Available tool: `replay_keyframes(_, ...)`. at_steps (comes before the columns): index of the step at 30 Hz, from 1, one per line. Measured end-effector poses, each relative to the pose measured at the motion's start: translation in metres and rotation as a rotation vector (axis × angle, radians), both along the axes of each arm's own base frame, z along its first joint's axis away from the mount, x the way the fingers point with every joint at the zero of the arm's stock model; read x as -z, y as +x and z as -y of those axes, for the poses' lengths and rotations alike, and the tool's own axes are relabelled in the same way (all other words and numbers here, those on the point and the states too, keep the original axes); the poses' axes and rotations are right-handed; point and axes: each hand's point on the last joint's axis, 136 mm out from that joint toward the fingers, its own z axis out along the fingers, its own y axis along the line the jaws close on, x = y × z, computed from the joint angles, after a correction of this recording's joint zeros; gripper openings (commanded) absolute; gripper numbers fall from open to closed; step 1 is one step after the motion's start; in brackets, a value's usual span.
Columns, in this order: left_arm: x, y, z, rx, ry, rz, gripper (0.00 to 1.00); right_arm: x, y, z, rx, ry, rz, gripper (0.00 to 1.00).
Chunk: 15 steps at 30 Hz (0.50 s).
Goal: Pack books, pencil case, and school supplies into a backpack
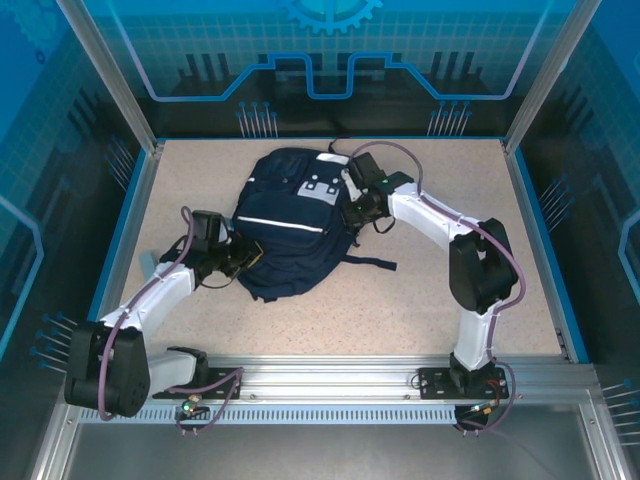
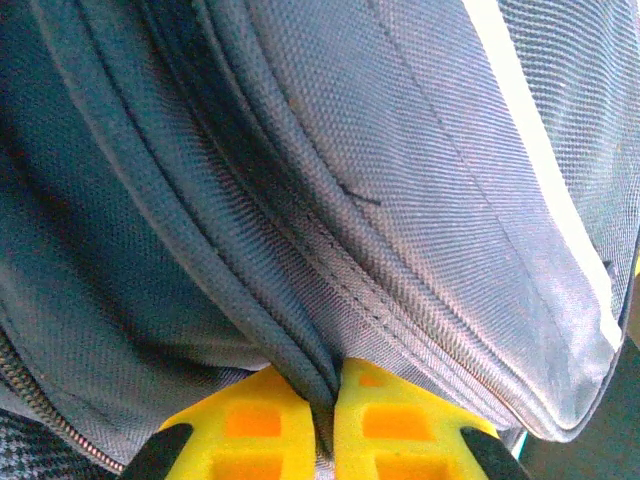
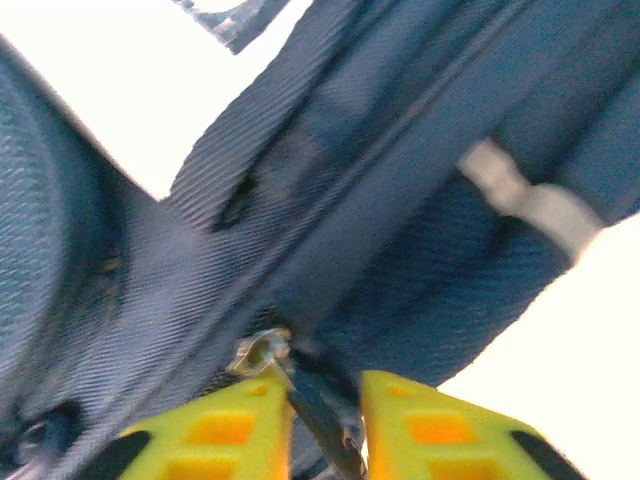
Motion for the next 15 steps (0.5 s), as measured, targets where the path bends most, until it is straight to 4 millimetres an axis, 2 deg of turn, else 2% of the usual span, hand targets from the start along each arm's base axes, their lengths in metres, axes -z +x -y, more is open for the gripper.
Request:
replay_keyframes(3,0.003,-0.004,-0.003,-0.001,0.009,-0.020,0.20,-0.011,-0.004,0.010,0.004,0.047,0.016,0.66)
replay_keyframes(5,0.003,-0.005,-0.003,0.004,0.013,-0.024,0.33,-0.023,-0.011,0.010,-0.013,0.102,0.031,0.73)
replay_keyframes(10,-0.003,-0.006,-0.005,0.014,0.029,-0.026,0.60,-0.046,-0.024,-0.015,-0.100,0.264,0.051,0.82)
replay_keyframes(15,-0.017,-0.007,-0.010,-0.003,0.058,0.014,0.71,-0.044,-0.034,-0.039,-0.173,0.351,0.016,0.85)
